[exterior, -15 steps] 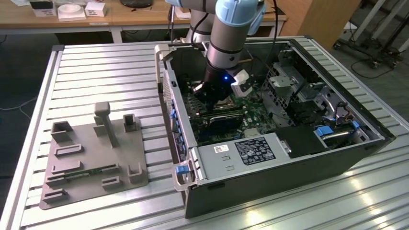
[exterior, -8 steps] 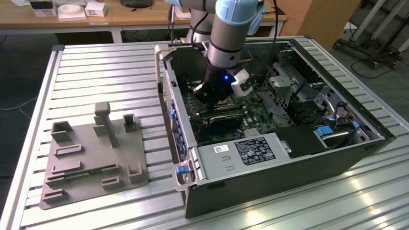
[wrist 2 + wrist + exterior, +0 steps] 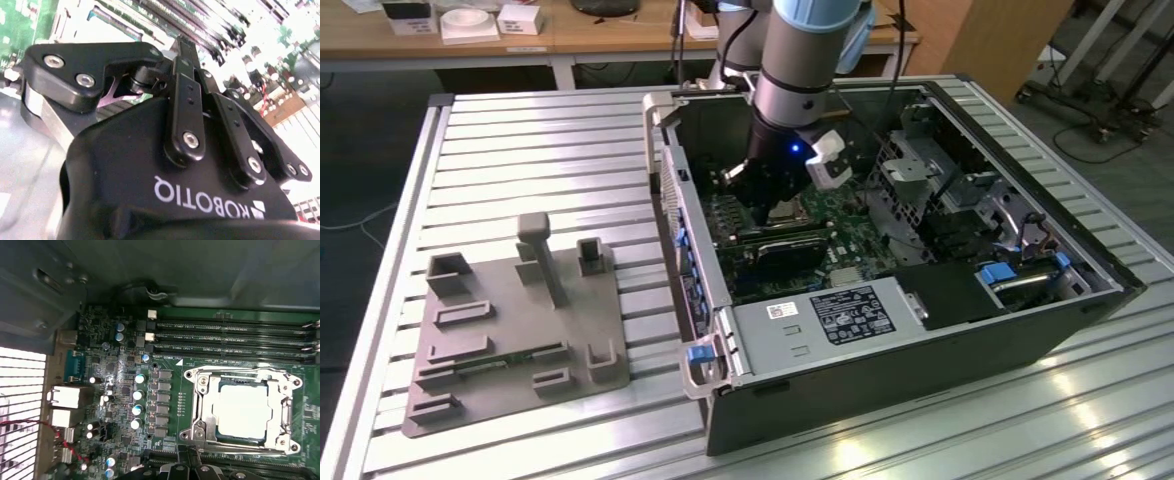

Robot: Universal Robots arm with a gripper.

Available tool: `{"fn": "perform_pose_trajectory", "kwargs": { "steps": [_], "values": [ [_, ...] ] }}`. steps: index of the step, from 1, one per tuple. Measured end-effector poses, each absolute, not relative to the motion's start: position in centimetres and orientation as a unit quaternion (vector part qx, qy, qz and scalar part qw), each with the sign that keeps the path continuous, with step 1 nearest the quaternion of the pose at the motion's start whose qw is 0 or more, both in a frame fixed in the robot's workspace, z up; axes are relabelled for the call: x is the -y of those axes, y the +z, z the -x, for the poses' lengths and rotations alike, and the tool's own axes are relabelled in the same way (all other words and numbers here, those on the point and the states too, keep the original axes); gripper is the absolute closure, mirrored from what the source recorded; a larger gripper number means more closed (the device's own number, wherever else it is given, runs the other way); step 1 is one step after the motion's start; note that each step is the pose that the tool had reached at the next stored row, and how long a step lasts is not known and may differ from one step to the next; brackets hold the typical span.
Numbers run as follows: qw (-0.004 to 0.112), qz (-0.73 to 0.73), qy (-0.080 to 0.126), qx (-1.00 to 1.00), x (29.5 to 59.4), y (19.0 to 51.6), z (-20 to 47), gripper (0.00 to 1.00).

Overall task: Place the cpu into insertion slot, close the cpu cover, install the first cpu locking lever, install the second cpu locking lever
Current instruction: 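Install the second cpu locking lever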

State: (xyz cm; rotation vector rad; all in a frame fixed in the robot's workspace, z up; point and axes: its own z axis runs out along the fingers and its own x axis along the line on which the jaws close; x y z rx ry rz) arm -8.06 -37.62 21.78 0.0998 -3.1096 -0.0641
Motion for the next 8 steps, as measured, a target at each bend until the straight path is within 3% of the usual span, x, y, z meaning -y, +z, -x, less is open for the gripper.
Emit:
{"fn": "perform_pose_trajectory", "kwargs": {
  "steps": [8],
  "values": [
    [0.015,-0.032,-0.021,0.999,37.62,22.10,8.06,0.90]
  ]
}}
